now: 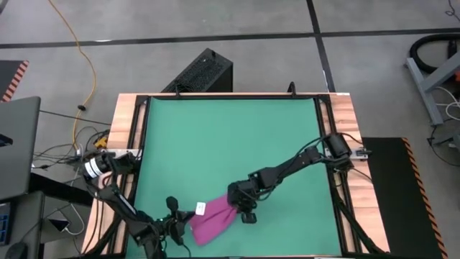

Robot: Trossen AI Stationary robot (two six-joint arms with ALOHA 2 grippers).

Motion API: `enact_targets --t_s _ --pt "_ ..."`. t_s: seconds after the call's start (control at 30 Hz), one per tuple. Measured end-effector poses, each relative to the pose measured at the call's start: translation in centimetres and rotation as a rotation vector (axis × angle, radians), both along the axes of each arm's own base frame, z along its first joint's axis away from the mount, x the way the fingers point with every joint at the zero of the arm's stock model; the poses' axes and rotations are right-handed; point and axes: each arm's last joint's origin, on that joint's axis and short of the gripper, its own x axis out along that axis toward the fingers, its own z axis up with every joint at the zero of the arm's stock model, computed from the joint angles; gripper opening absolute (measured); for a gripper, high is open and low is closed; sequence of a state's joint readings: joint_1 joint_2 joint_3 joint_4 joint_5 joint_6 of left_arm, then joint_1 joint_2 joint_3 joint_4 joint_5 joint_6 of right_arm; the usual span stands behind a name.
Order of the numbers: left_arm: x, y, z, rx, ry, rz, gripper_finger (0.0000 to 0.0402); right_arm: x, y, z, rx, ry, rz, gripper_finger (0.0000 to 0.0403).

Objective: Roll towel
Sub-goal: Roll the pink towel

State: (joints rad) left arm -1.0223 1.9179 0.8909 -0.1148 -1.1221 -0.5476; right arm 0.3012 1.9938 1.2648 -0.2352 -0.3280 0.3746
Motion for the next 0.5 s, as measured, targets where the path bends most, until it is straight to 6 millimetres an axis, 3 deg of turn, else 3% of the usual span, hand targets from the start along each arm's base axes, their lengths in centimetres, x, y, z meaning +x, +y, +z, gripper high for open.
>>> enact_targets --t_s 0.5 --pt "2.1 1.1 -0.6 -0.048 0.057 -0.127 0.0000 1.3 -4.0 1.0 0.316 0.135 -0.077 0.0022"
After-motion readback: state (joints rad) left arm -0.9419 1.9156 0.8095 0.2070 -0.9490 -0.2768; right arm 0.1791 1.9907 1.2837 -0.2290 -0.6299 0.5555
